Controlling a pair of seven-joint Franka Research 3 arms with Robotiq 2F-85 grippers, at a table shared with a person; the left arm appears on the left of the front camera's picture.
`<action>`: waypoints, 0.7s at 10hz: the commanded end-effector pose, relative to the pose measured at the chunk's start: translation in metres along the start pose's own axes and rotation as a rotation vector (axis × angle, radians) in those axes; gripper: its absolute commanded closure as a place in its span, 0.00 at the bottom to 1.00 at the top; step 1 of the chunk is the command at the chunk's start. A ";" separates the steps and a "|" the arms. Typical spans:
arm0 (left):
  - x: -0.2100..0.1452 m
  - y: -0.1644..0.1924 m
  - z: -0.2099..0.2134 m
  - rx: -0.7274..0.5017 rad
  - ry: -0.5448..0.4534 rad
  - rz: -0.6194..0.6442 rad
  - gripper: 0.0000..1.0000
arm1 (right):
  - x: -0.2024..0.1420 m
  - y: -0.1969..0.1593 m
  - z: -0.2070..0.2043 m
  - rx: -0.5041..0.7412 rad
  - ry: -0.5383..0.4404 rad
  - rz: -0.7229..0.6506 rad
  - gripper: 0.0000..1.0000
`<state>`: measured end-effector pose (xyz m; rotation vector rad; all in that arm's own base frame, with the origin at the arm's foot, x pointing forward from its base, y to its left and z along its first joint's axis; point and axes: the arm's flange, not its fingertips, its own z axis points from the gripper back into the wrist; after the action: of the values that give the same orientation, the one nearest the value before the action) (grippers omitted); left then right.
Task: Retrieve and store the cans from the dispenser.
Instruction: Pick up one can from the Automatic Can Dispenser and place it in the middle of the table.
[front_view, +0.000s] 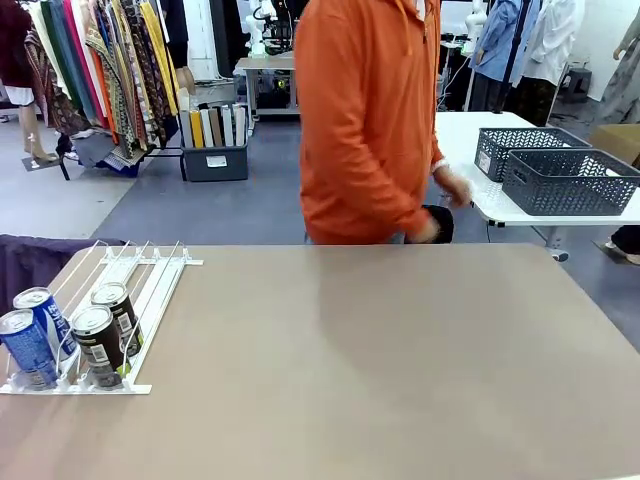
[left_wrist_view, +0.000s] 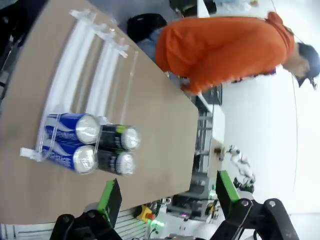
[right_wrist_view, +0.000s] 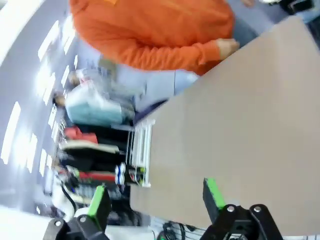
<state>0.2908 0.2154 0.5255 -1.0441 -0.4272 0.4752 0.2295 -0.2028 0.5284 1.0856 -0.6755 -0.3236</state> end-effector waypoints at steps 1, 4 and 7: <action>0.011 0.032 0.002 -0.028 -0.097 0.102 0.00 | -0.032 -0.042 -0.017 0.049 -0.096 -0.097 0.00; 0.002 0.028 0.010 0.003 -0.047 0.064 0.00 | 0.002 -0.024 0.014 0.003 -0.051 -0.072 0.00; 0.002 0.028 0.010 0.003 -0.047 0.064 0.00 | 0.002 -0.024 0.014 0.003 -0.051 -0.072 0.00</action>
<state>0.2844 0.2339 0.5035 -1.0387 -0.4359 0.5521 0.2259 -0.2210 0.5102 1.0939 -0.6506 -0.4333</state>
